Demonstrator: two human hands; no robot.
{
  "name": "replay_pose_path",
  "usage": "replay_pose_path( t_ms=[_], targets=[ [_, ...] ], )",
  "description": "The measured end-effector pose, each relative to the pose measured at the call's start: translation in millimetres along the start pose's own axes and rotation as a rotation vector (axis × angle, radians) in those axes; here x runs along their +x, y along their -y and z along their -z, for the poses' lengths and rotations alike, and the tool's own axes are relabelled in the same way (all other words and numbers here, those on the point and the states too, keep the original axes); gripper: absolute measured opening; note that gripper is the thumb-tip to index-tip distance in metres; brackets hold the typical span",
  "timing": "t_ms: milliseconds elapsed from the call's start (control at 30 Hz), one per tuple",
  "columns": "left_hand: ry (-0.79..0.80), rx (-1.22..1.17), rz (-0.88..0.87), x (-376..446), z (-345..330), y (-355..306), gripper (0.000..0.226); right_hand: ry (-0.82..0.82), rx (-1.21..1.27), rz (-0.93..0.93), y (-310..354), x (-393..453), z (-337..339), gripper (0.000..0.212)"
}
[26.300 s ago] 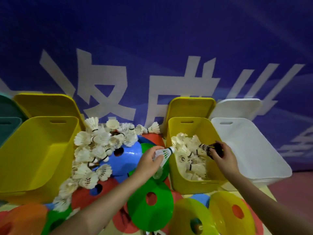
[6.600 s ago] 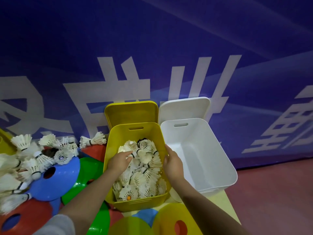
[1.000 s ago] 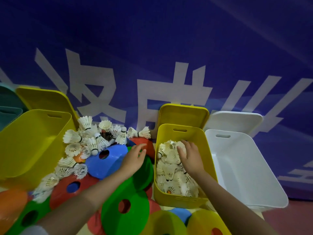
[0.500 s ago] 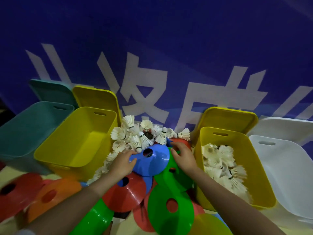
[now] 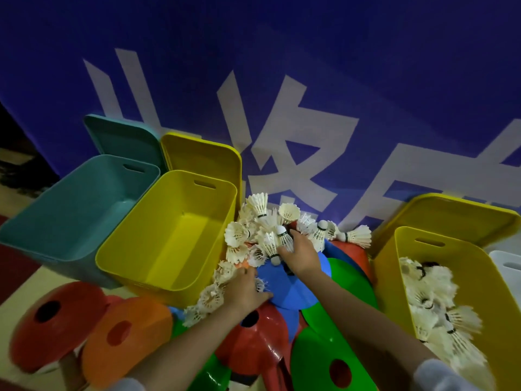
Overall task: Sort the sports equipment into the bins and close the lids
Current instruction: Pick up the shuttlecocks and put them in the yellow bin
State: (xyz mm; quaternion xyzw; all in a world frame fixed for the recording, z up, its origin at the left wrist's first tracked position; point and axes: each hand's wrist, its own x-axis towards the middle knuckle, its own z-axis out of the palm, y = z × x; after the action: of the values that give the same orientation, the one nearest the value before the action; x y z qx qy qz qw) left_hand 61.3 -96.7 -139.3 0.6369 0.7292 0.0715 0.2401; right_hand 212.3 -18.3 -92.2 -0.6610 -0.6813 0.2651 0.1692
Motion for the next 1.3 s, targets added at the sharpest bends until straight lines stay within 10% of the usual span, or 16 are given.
replay_pose_path(
  t_ms=[733, 1300],
  targets=[
    [-0.178, -0.769, -0.154, -58, 54, -58, 0.007, -0.329, 0.378, 0.039, -85, -73, 96, 0.045],
    [-0.057, -0.832, -0.217, -104, -9, -228, 0.025, -0.438, 0.122, -0.094, -278, -174, 218, 0.049]
  ],
)
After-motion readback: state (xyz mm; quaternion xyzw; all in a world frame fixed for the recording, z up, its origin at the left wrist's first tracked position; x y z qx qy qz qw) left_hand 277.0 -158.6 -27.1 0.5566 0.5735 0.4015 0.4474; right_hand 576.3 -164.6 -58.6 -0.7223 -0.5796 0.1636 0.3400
